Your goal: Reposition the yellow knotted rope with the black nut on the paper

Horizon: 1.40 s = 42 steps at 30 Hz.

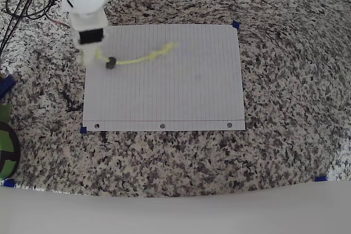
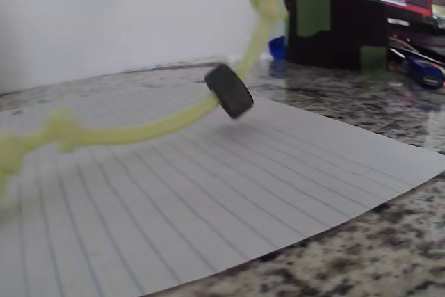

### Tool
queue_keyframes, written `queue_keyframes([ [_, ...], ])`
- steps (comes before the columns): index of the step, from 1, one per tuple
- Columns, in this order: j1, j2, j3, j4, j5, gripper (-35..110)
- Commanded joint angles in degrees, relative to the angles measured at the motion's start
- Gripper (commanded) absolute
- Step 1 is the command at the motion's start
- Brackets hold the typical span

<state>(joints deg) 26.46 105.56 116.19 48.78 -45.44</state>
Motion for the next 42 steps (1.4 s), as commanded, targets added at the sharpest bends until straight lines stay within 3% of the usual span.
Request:
queue_keyframes([
  [1, 2.8, 9.6, 0.4, 0.4, -5.4, 0],
  [10, 11.1, 29.5, 4.9, -1.8, -16.3, 0],
  [21, 7.8, 45.6, 10.1, 0.6, -20.7, 0],
  [28, -1.2, 50.7, 16.6, -5.9, -0.9, 0],
  [37, -16.4, 56.8, 25.1, -14.5, 38.7, 0],
  [42, -23.2, 62.1, 33.4, -19.7, 53.6, 0],
])
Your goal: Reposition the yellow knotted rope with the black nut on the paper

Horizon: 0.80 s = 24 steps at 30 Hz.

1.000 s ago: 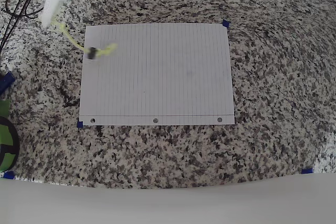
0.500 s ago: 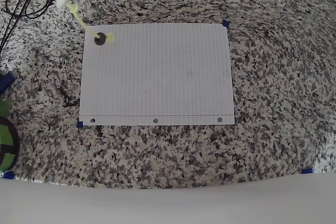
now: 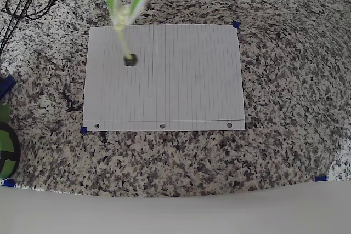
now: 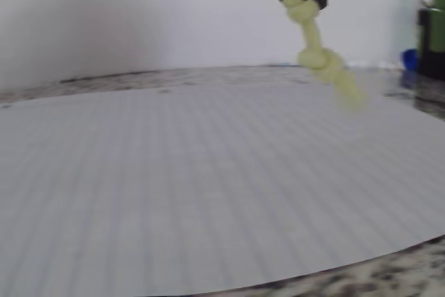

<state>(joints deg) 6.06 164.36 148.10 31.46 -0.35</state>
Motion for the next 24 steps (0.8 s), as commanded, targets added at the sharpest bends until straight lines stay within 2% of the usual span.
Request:
queue_keyframes([
  [1, -4.0, 4.7, 3.7, -3.3, 10.9, 0],
  [5, -8.1, 10.3, 11.9, -3.7, 20.8, 0],
  [8, -10.5, 12.8, 14.2, -3.4, 22.1, 0],
  [13, -7.1, 13.8, 13.9, -5.4, 15.5, 0],
  [19, 3.4, 12.0, 10.1, -6.9, 3.7, 0],
  [24, 11.4, 9.1, 9.1, -12.0, 5.8, 0],
])
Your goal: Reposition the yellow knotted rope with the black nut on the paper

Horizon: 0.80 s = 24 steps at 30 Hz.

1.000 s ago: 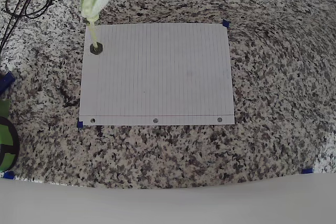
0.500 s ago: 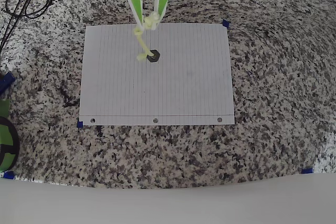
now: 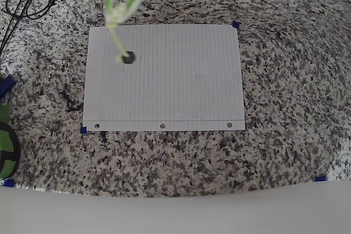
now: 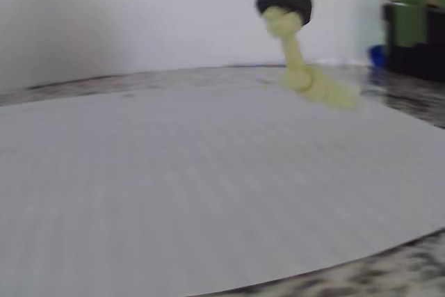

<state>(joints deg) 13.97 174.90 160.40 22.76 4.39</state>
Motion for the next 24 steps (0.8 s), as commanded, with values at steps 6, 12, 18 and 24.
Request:
queue_keyframes([
  [6, 8.3, -3.4, -4.2, -11.0, 2.0, 0],
  [12, 6.6, 1.8, -3.1, 0.4, 3.6, 0],
  [18, 2.9, 4.1, 3.3, 1.6, 5.3, 0],
  [24, -0.8, 6.5, 8.7, 0.8, 7.6, 0],
])
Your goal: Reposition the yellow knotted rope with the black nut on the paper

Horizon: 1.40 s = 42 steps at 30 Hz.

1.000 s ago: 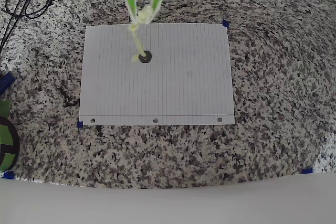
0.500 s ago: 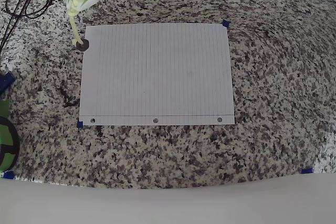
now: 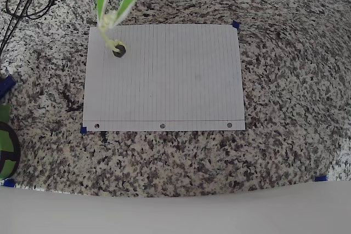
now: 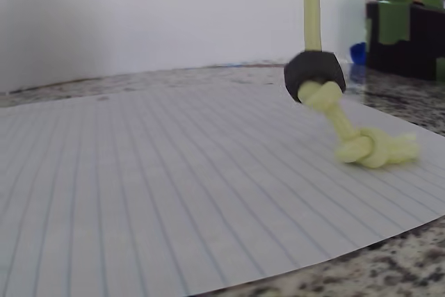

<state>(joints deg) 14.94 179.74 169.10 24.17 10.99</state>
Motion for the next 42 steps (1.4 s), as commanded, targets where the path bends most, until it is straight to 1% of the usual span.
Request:
queue_keyframes([
  [1, -3.0, 2.5, 0.4, -0.6, 1.2, 0],
  [5, -9.0, 3.9, 0.9, -0.7, 1.4, 0],
  [8, -14.6, 5.4, 1.5, 1.1, 1.6, 0],
  [12, -20.9, 6.3, 3.4, 2.1, 4.2, 0],
  [17, -23.2, 7.6, 9.3, 2.2, 10.3, 0],
  [21, -25.7, 9.7, 12.7, 2.3, 11.2, 0],
  [31, -35.5, 9.7, 12.9, 3.9, 14.3, 0],
  [35, -36.8, 8.8, 12.8, 6.1, 15.7, 0],
  [40, -37.2, 8.3, 12.8, 7.6, 15.7, 10],
  [42, -37.2, 8.2, 12.8, 7.7, 15.2, 19],
])
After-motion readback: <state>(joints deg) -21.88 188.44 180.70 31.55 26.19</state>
